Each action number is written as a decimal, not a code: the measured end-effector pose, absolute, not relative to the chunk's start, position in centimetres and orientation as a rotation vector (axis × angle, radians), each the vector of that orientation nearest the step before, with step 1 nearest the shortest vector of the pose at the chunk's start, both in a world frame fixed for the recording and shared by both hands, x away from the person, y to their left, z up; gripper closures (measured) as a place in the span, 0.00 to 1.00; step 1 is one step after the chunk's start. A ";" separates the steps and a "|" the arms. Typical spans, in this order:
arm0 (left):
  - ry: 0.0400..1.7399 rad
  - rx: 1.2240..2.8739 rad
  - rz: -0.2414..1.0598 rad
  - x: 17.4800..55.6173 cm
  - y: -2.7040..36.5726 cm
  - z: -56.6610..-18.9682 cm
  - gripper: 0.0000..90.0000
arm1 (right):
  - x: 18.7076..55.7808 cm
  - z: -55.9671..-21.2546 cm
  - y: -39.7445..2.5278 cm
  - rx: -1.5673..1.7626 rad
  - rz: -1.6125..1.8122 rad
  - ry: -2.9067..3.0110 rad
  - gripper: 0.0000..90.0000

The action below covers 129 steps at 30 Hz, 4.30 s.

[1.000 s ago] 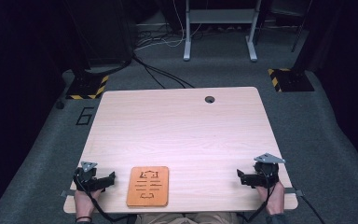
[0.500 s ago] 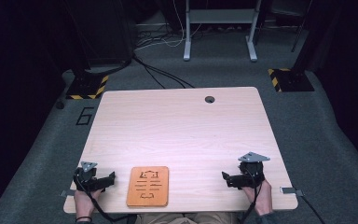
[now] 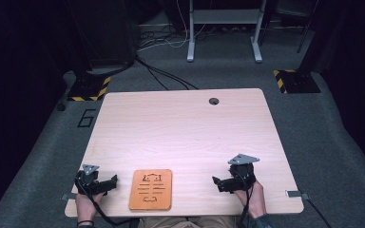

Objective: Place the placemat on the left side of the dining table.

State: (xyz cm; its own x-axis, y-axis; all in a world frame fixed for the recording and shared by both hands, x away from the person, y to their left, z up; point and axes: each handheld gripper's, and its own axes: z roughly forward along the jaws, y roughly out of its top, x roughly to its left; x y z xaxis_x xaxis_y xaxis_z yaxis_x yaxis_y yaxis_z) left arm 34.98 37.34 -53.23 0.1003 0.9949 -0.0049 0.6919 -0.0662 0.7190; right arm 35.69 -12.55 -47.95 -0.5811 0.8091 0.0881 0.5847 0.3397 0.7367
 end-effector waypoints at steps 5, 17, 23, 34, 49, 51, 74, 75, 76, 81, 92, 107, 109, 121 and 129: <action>1.648 1.819 0.693 35.0 37.3 -53.2 0.00 | 35.7 -47.8 -11.1 1.209 1.102 2.348 0.00; 1.648 1.819 0.693 35.0 37.4 -53.2 0.00 | 36.4 -47.4 -7.1 1.129 1.139 2.428 0.01; 1.647 1.816 0.693 35.0 37.4 -53.2 0.01 | 36.7 -47.6 -5.5 1.109 1.149 2.465 0.01; 1.649 1.817 0.689 34.9 37.4 -53.2 0.01 | 37.5 -48.2 -2.4 1.064 1.164 2.529 0.01; 1.649 1.816 0.689 34.9 37.4 -53.2 0.01 | 38.6 -49.8 2.0 1.043 1.104 2.617 0.01; 1.649 1.817 0.689 34.9 37.4 -53.2 0.01 | 38.8 -50.2 2.6 1.025 1.071 2.617 0.01; 1.650 1.817 0.689 35.0 37.4 -53.2 0.01 | 39.0 -51.7 4.6 0.999 1.004 2.656 0.02; 1.650 1.817 0.689 34.9 37.4 -53.2 0.01 | 39.1 -51.7 4.4 0.993 1.009 2.662 0.02; 1.650 1.817 0.689 34.9 37.4 -53.2 0.01 | 39.1 -51.8 4.4 0.996 1.009 2.662 0.01; 1.650 1.816 0.690 35.0 37.4 -53.2 0.01 | 39.1 -51.8 3.9 1.001 0.999 2.661 0.00; 1.650 1.815 0.690 34.9 37.4 -53.2 0.01 | 39.2 -51.7 3.1 1.016 0.981 2.671 0.00; 1.655 1.817 0.694 34.9 37.4 -53.2 0.01 | 38.6 -52.1 0.7 1.026 1.003 2.602 0.00; 1.657 1.816 0.695 34.9 37.3 -53.2 0.01 | 38.5 -52.2 0.4 1.028 1.009 2.589 0.00; 1.668 1.796 0.677 34.7 37.1 -53.0 0.00 | 38.2 -52.4 0.0 1.022 1.046 2.557 0.00; 1.539 1.801 0.600 33.5 34.7 -50.8 0.01 | 38.2 -52.5 0.0 1.026 1.054 2.548 0.00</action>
